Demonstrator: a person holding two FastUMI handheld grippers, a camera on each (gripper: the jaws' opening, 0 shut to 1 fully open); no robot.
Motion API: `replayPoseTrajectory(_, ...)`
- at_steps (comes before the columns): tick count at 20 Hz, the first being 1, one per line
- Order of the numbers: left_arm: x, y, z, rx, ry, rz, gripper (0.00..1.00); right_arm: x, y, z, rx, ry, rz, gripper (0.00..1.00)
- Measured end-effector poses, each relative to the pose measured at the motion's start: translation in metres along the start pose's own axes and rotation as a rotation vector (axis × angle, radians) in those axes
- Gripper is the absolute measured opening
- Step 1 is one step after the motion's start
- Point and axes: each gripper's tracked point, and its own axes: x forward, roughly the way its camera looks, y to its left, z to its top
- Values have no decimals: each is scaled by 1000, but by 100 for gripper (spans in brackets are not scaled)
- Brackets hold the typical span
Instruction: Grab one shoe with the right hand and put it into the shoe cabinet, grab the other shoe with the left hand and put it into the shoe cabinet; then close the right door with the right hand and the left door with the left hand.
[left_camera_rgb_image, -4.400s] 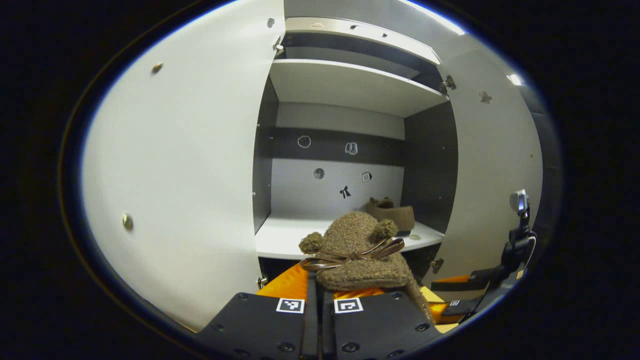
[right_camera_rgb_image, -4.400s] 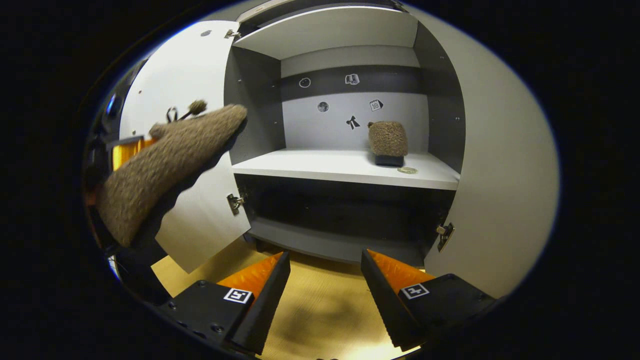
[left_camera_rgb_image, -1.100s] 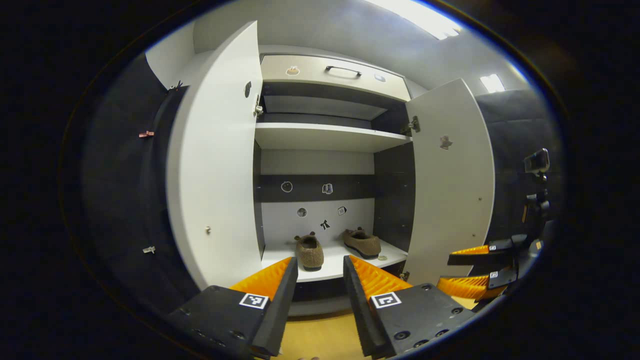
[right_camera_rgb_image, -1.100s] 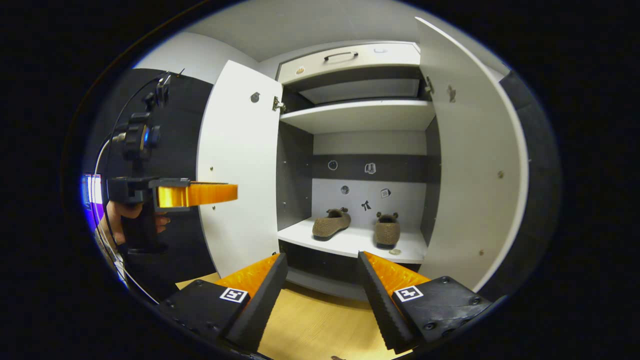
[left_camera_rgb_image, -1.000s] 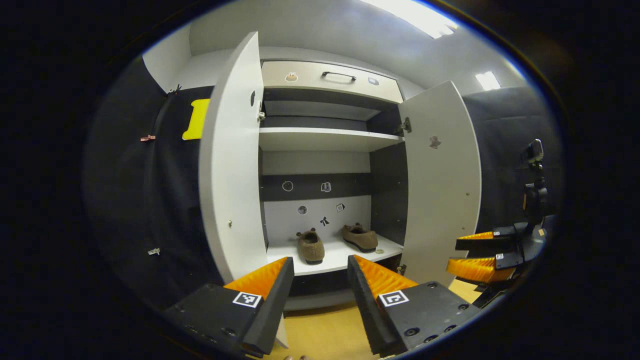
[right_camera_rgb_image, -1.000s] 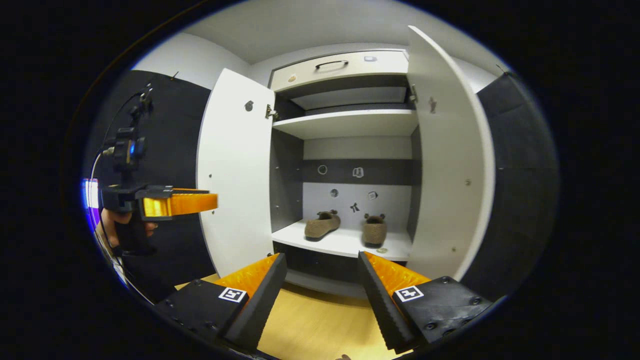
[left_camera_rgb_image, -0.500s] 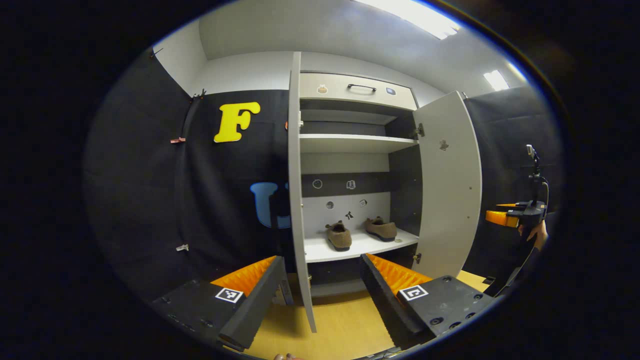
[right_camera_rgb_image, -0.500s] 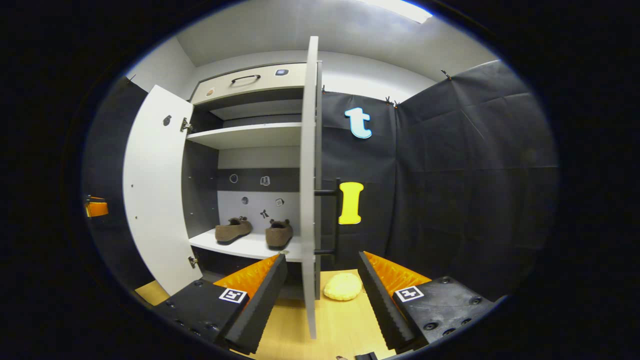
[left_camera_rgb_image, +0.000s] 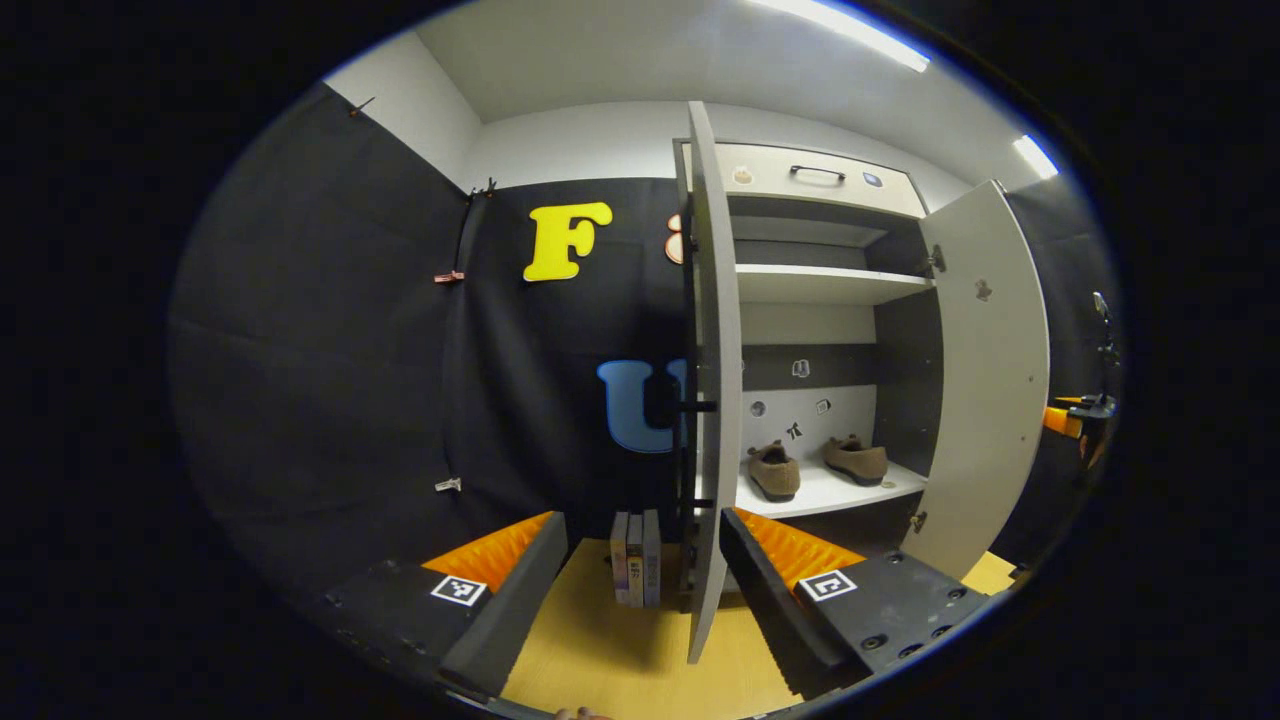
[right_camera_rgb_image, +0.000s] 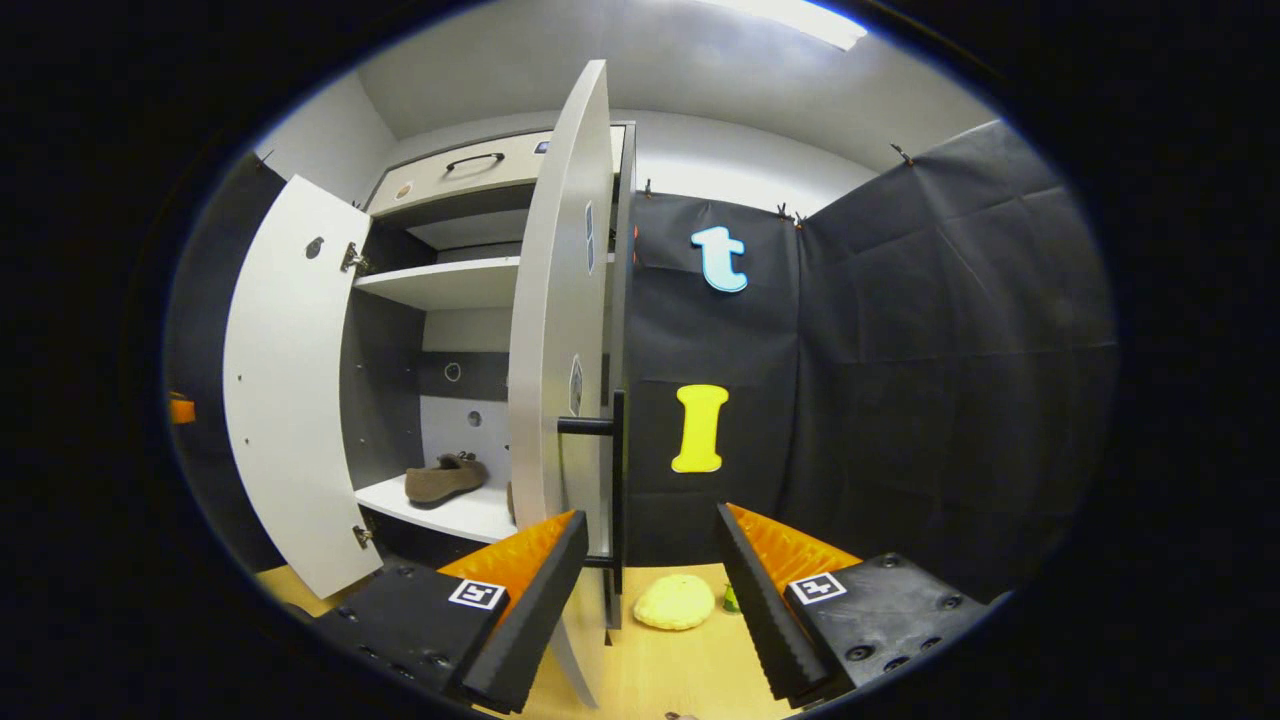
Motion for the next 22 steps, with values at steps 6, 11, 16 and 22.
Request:
replayPoseTrajectory(6,9,10,-10,-47,26,33,97,7,46,-4,21,10,151,87)
replayPoseTrajectory(11,9,10,-10,5,33,48,96,28,98,-8,18,11,285,87)
replayPoseTrajectory(16,11,12,-11,34,38,63,96,57,151,-16,54,32,396,87)
replayPoseTrajectory(22,38,15,-12,31,41,53,96,91,204,-33,48,69,453,88)
